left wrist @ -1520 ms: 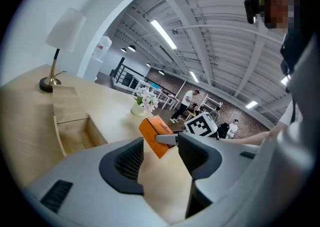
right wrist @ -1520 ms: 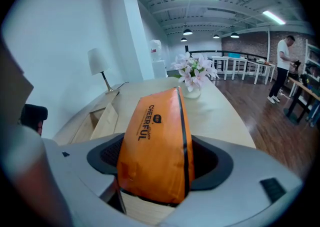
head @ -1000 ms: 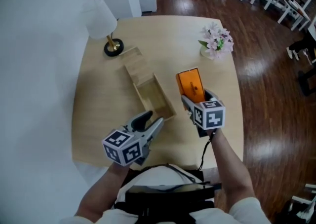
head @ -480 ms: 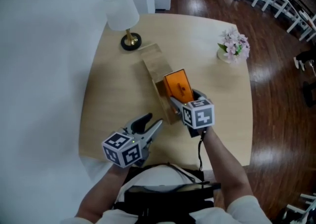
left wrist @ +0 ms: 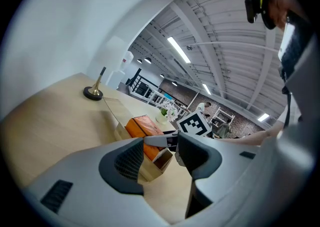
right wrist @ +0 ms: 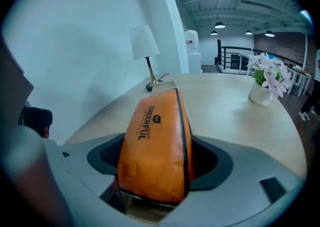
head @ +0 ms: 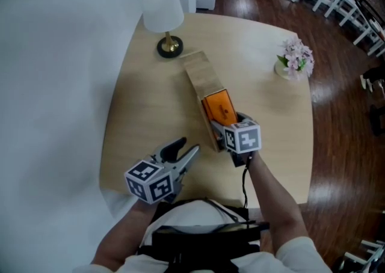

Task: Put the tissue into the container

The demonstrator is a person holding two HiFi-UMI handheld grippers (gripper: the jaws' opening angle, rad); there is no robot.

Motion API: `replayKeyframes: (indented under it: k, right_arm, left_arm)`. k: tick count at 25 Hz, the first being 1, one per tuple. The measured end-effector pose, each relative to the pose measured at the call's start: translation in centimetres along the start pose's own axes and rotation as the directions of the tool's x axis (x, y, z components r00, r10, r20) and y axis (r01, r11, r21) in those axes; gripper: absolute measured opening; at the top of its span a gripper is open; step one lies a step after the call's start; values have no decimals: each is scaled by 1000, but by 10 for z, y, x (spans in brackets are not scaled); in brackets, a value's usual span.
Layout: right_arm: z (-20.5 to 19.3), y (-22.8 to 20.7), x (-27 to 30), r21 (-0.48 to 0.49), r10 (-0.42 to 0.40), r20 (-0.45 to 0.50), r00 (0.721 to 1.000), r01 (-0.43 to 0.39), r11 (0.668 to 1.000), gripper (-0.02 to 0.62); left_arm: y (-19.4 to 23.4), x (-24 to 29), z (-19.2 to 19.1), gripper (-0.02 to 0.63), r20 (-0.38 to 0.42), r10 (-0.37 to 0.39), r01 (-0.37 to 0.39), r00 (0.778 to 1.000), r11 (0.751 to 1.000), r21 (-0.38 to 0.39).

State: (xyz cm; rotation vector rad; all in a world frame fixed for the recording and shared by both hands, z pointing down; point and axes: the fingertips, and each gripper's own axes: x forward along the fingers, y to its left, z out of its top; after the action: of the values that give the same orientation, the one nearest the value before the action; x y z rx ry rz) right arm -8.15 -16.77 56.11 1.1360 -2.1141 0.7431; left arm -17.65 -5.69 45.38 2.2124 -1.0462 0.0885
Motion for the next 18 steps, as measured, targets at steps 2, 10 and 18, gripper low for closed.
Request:
replayKeyframes:
  k: [2, 10, 18]
  right_arm:
    - [-6, 0, 6, -1, -2, -20, 1000, 2, 1000, 387]
    - [-13, 1, 20, -19, -23, -43, 999, 22, 1000, 393]
    - [-10, 2, 17, -36, -58, -11, 998, 58, 998, 393]
  left_arm:
    - [1, -1, -1, 210, -3, -3, 3, 1000, 1000, -1]
    - [-3, -1, -5, 210, -13, -14, 14, 1000, 1000, -2]
    - [-9, -3, -7, 210, -18, -16, 16, 1000, 1000, 2]
